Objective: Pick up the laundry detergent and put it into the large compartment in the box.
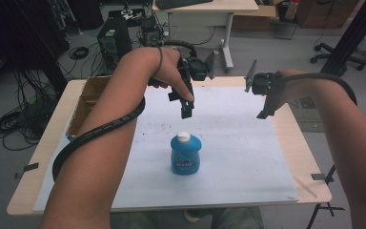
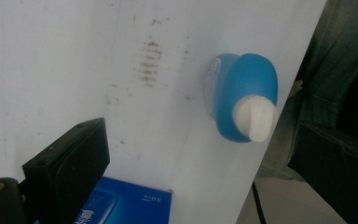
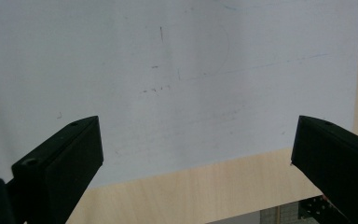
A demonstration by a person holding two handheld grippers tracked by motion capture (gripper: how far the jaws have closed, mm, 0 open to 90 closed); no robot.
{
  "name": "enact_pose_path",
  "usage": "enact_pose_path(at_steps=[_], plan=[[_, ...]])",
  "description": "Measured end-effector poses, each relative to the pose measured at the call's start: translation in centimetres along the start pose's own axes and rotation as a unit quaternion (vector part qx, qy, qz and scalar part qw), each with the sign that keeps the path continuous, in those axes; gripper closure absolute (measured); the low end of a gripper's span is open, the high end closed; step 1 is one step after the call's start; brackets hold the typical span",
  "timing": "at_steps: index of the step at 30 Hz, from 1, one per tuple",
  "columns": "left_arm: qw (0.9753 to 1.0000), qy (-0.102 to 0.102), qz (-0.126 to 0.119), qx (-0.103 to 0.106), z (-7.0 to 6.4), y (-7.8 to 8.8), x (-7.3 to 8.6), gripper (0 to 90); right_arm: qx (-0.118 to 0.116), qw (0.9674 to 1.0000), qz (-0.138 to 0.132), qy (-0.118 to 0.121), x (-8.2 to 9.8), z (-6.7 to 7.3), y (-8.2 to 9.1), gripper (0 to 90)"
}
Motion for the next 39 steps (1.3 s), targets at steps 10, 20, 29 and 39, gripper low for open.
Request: enact_pose_path(at_steps=[10,20,29,39], plan=[[0.9993,-0.035,0.01,0.003,-2.2,-0.6,-0.2,4.5,-0.006,0.9999,0.008,0.003,-0.4,0.4,-0.5,1.6],[0.9991,-0.039,0.016,0.005,-2.8,-1.9,0.3,4.5,-0.005,1.0,-0.004,0.004,-0.8,0.4,-0.3,1.4],[0.998,-0.057,0.025,0.011,-3.5,-2.9,0.1,4.5,-0.003,1.0,-0.004,0.001,-0.6,0.6,-0.3,1.1],[0.9977,-0.064,0.014,0.014,-3.8,-4.2,0.4,4.4,-0.002,1.0,-0.001,0.002,-0.5,0.6,-0.7,1.1]])
Point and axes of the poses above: each handheld gripper's, and its own axes: y roughly backward along the jaws, x roughly out of its underside, z roughly to its left, the point moved 5 cm from there along -y, roughly forward along the jaws, and after that the axes turned 5 degrees about -z, right-handed, at the moved point
